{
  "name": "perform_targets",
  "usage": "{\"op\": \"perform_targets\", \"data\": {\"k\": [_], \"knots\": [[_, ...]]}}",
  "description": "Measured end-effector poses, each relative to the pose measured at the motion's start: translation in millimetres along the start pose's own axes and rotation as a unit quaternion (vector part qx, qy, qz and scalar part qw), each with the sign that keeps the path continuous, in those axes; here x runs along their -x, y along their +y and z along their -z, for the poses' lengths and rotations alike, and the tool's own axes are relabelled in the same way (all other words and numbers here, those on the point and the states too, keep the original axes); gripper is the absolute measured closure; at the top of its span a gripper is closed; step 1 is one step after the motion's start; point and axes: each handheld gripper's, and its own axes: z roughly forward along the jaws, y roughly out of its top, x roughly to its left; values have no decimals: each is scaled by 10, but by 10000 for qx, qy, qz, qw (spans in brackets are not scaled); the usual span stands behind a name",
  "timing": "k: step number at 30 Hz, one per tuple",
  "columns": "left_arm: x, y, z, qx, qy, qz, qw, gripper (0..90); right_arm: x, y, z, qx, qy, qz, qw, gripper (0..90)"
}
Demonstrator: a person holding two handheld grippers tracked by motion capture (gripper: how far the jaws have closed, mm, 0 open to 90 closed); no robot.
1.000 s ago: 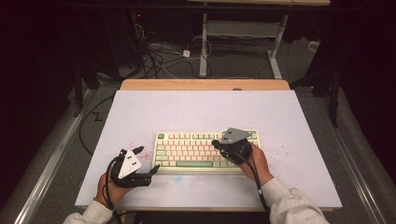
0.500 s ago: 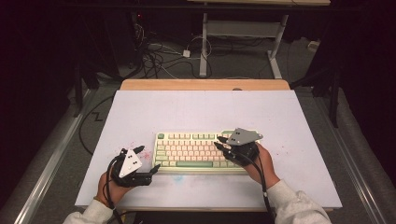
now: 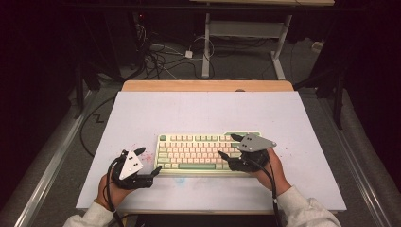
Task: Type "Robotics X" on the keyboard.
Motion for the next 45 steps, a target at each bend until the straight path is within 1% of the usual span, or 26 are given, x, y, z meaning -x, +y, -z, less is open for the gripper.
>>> {"op": "perform_targets", "data": {"k": [3, 6, 8, 9, 10, 11, 12, 14, 15, 17, 19, 21, 25, 27, 29, 30, 34, 35, 37, 41, 42, 44, 45], "knots": [[-7, 12, 13, 2, -11, 31, 10000, 170, 0, -36, 57, 70, -99, 11, 9999, 259], [-12, 39, 36, 22, -63, 121, 9999, 172, -4, -66, 120, 126, -182, -16, 9998, 232], [-15, 61, 59, 52, -110, 132, 9998, 220, -4, -89, 166, 150, -206, 9, 9997, 219], [-17, 72, 71, 68, -139, 130, 9998, 262, -2, -104, 188, 163, -202, 18, 9997, 218], [-19, 82, 83, 65, -151, 117, 9998, 326, -4, -121, 210, 168, -219, 7, 9996, 215], [-22, 92, 89, 66, -205, 116, 9997, 407, -4, -140, 234, 173, -238, 9, 9996, 214], [-28, 104, 95, 82, -232, 37, 9997, 477, 0, -157, 258, 183, -259, 33, 9995, 212], [-29, 122, 106, 77, -297, 49, 9995, 606, 4, -196, 308, 233, -305, 2, 9993, 208], [-32, 129, 107, 68, -327, 79, 9994, 650, 9, -215, 331, 238, -325, 7, 9992, 208], [-43, 153, 101, 17, -440, 214, 9988, 742, 19, -248, 375, 251, -359, 28, 9990, 197], [-42, 188, 84, -31, -533, 197, 9984, 825, 25, -285, 418, 249, -415, 17, 9988, 197], [-26, 233, 55, -61, -604, 174, 9980, 879, 31, -320, 456, 234, -430, 6, 9988, 199], [49, 387, -69, -175, -826, 31, 9964, 880, 27, -384, 533, 163, -500, 43, 9986, 201], [88, 457, -133, -203, -956, -30, 9952, 880, 31, -421, 587, 122, -549, -19, 9984, 202], [138, 529, -206, -236, -1039, -127, 9942, 880, 37, -453, 624, 113, -567, -68, 9983, 202], [158, 560, -246, -270, -1118, -147, 9933, 880, 40, -471, 643, 100, -569, -69, 9983, 202], [241, 669, -434, -398, -1236, -239, 9912, 880, 50, -538, 694, 42, -634, -125, 9979, 202], [255, 694, -473, -420, -1233, -265, 9911, 880, 52, -555, 698, 16, -648, -124, 9978, 203], [267, 737, -545, -423, -1316, -232, 9901, 880, 49, -579, 702, -15, -625, -152, 9979, 203], [312, 805, -673, -503, -1391, -284, 9886, 880, 37, -603, 673, -75, -574, -122, 9982, 203], [327, 821, -712, -542, -1435, -317, 9877, 880, 29, -605, 667, -86, -568, -116, 9983, 203], [352, 838, -772, -580, -1480, -330, 9867, 880, 12, -607, 652, -115, -550, -57, 9984, 203], [362, 845, -798, -612, -1528, -343, 9858, 880, 2, -605, 648, -138, -541, -52, 9984, 203]]}}
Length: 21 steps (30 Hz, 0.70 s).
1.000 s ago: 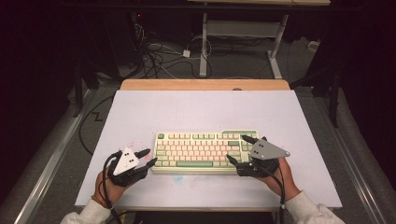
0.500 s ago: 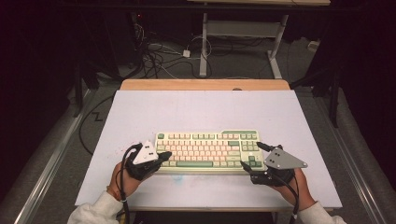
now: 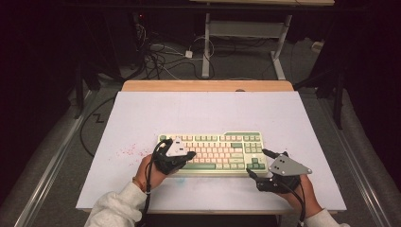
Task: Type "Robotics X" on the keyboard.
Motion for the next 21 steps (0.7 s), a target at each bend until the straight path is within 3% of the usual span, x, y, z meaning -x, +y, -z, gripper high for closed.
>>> {"op": "perform_targets", "data": {"k": [10, 19, 21], "knots": [[12, 45, -193, -274, -41, -75, 9996, 880, -16, 1, -24, -52, 35, 103, 9999, 203], [16, 26, -255, -396, -47, -125, 9991, 880, -11, -4, -37, -109, 2, 127, 9999, 206], [16, 25, -274, -528, -58, -184, 9984, 880, -14, -7, -39, -119, 6, 112, 9999, 206]]}}
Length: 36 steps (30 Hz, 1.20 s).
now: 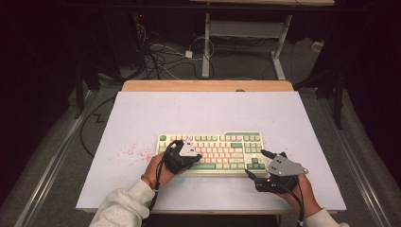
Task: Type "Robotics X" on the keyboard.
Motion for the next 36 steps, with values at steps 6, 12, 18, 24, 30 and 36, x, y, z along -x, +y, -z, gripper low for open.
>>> {"op": "perform_targets", "data": {"k": [6, 12, 18, 24, 30, 36], "knots": [[20, 26, 97, 206, 135, -46, 9997, 879, -16, 3, 17, -4, -4, 27, 10000, 207], [-1, 7, 183, 380, 257, -28, 9989, 879, 9, -2, 38, 29, -18, -2, 10000, 210], [-39, -42, 297, 543, 441, -40, 9975, 877, 9, 2, 36, 58, 20, 20, 10000, 215], [-62, -105, 406, 715, 583, -14, 9957, 827, 14, 3, 27, 49, 43, -3, 10000, 219], [-54, -144, 463, 762, 696, -131, 9946, 700, 23, 10, 22, 70, 51, -22, 10000, 222], [-48, -173, 515, 815, 831, -202, 9930, 426, 37, 2, 23, 64, 54, -53, 10000, 241]]}}
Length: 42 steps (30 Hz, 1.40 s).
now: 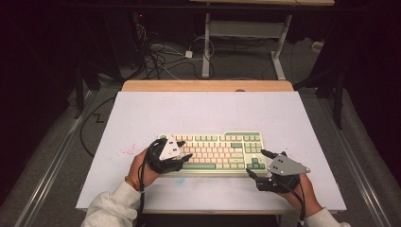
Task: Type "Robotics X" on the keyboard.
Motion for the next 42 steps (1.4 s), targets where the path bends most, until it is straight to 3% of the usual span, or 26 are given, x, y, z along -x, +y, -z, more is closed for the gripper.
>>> {"op": "perform_targets", "data": {"k": [8, 10, 17, 19, 25, 33, 42], "knots": [[8, -71, 94, 230, 314, 22, 9992, 207, 18, -4, 12, 13, 45, -47, 10000, 312], [7, -94, 120, 290, 365, 31, 9989, 203, 19, -1, 12, 15, 59, -44, 10000, 326], [7, -214, 240, 364, 609, 33, 9975, 160, 51, 18, 21, 75, 214, -91, 9997, 548], [-1, -258, 284, 317, 681, 52, 9972, 160, 64, 22, 14, 44, 337, -120, 9994, 667], [-16, -433, 433, 316, 817, 221, 9959, 160, 77, 78, -46, -133, 487, -83, 9987, 894], [-15, -647, 580, 345, 931, 417, 9942, 161, 44, 227, -191, -208, 602, -27, 9980, 900], [19, -802, 609, 206, 894, 477, 9946, 160, -31, 401, -489, -322, 711, 86, 9969, 900]]}}
